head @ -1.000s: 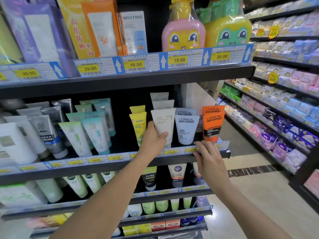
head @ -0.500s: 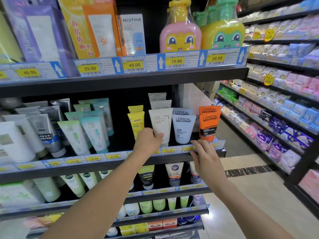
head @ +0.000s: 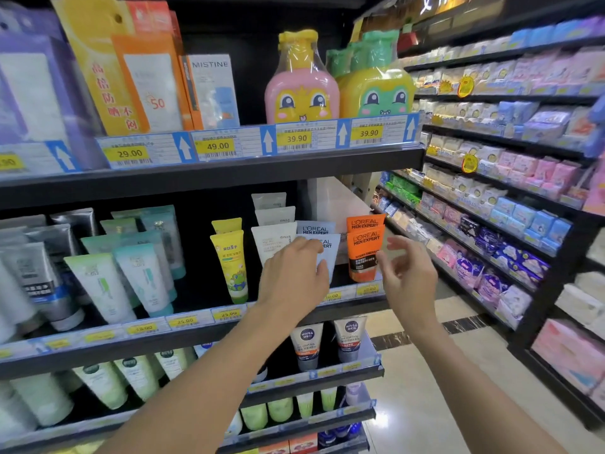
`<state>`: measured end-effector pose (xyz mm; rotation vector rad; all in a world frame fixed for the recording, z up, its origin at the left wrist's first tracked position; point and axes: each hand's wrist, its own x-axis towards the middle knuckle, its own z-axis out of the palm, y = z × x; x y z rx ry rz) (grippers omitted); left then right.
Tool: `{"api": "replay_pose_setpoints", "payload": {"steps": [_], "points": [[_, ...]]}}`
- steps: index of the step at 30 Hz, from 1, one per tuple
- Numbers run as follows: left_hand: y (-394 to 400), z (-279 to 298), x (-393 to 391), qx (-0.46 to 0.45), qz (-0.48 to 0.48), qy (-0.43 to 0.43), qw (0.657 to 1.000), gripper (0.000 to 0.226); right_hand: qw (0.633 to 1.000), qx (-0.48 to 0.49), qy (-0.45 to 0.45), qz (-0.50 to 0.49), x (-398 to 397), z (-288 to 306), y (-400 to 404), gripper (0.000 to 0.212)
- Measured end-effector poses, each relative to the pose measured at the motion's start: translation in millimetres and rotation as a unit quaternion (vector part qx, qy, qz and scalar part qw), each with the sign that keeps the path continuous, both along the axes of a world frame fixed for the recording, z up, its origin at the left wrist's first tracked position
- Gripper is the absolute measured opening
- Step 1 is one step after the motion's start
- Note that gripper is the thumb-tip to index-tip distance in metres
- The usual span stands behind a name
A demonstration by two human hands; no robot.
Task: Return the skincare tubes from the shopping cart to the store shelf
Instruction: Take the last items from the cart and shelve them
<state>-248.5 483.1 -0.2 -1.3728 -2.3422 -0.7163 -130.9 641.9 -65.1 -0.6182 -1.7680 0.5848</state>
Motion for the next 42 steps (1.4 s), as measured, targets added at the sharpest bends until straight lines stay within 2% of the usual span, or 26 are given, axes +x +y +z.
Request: {"api": "replay_pose_setpoints", "payload": {"steps": [3, 6, 8, 11, 20, 27, 33, 36, 38, 40, 42], "points": [[33.6, 5.8, 4.8, 0.034, -0.051, 0.046, 0.997, 0.032, 0.989, -0.109, -0.100, 0.001, -3.2, 7.9, 28.7, 0.055], [58.7, 11.2, 2.2, 0.016, -0.044, 0.121, 0.992, 0.030, 0.967, -0.164, -0.182, 0.066, -7.6, 4.4, 44.7, 0.062], [67.4, 12.3, 0.0, -0.013, -0.032, 0.144, 0.989, 0.030, 0.962, -0.182, -0.180, 0.096, -10.0, 1.7, 50.2, 0.057], [71.9, 10.1, -0.1, -0.041, -0.043, 0.133, 0.989, 0.031, 0.960, -0.187, -0.173, 0.120, -10.6, -0.5, 51.9, 0.041], [67.7, 8.8, 3.6, -0.015, -0.041, 0.085, 0.995, 0.034, 0.973, -0.148, -0.146, 0.102, -7.1, -8.2, 44.5, 0.026], [77.8, -0.9, 2.2, -0.019, -0.044, 0.091, 0.995, 0.040, 0.976, -0.126, -0.153, 0.093, 1.2, -5.4, 47.0, 0.019], [77.0, -2.0, -2.6, 0.001, -0.060, 0.139, 0.989, 0.040, 0.972, -0.130, -0.174, 0.094, 1.6, -3.2, 48.0, 0.022], [63.9, 7.8, -14.9, 0.022, -0.057, 0.200, 0.978, 0.027, 0.973, -0.141, -0.167, 0.078, 5.8, -3.1, 46.8, 0.037], [53.3, 15.5, -26.3, -0.009, -0.042, 0.252, 0.967, 0.020, 0.991, -0.094, -0.092, 0.015, 9.1, -2.2, 40.8, 0.038], [44.0, 24.1, -35.3, -0.073, -0.019, 0.296, 0.952, 0.016, 0.999, 0.020, -0.021, -0.020, 8.0, 4.5, 27.2, 0.027], [37.5, 29.8, -40.8, -0.118, -0.005, 0.322, 0.939, 0.013, 0.991, 0.135, -0.024, -0.009, -1.8, 17.3, 10.7, 0.020]]}}
